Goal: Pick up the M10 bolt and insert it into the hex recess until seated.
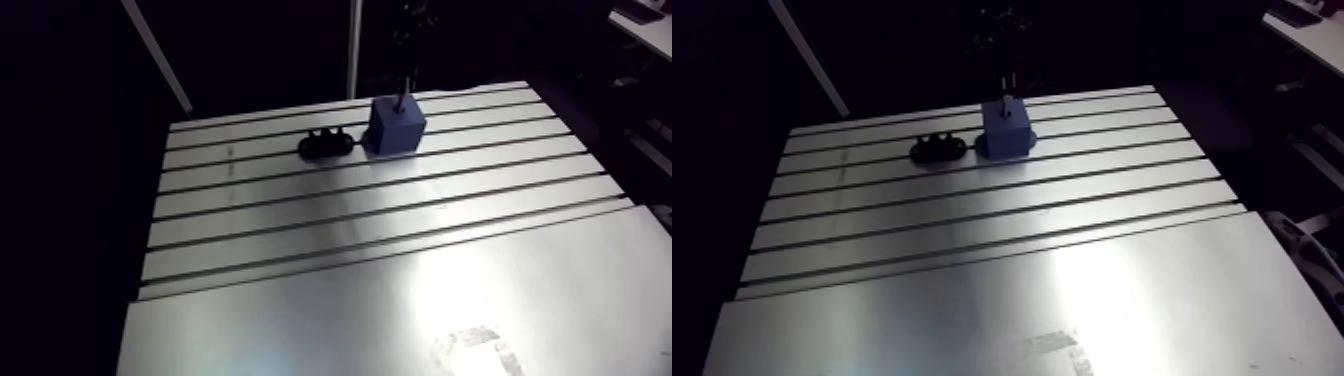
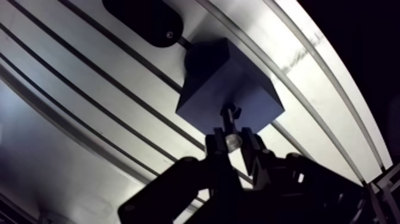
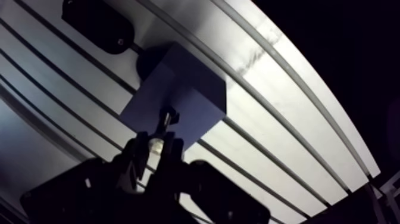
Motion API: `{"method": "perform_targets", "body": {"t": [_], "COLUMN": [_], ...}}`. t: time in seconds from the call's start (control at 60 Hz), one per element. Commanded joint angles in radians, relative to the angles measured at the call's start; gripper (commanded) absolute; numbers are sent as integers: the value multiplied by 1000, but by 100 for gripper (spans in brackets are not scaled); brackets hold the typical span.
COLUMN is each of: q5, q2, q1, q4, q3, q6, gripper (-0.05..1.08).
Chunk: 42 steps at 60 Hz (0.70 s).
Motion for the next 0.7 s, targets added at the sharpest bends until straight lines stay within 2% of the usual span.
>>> {"method": "perform_targets", "body": {"t": [0.017, 0.7], "q5": [0, -6], "q2": [7, 19], "q1": [0, 0], "q4": [-3, -26], "q3": [-1, -4], "q6": [-1, -12], "gripper": [90, 90]}}
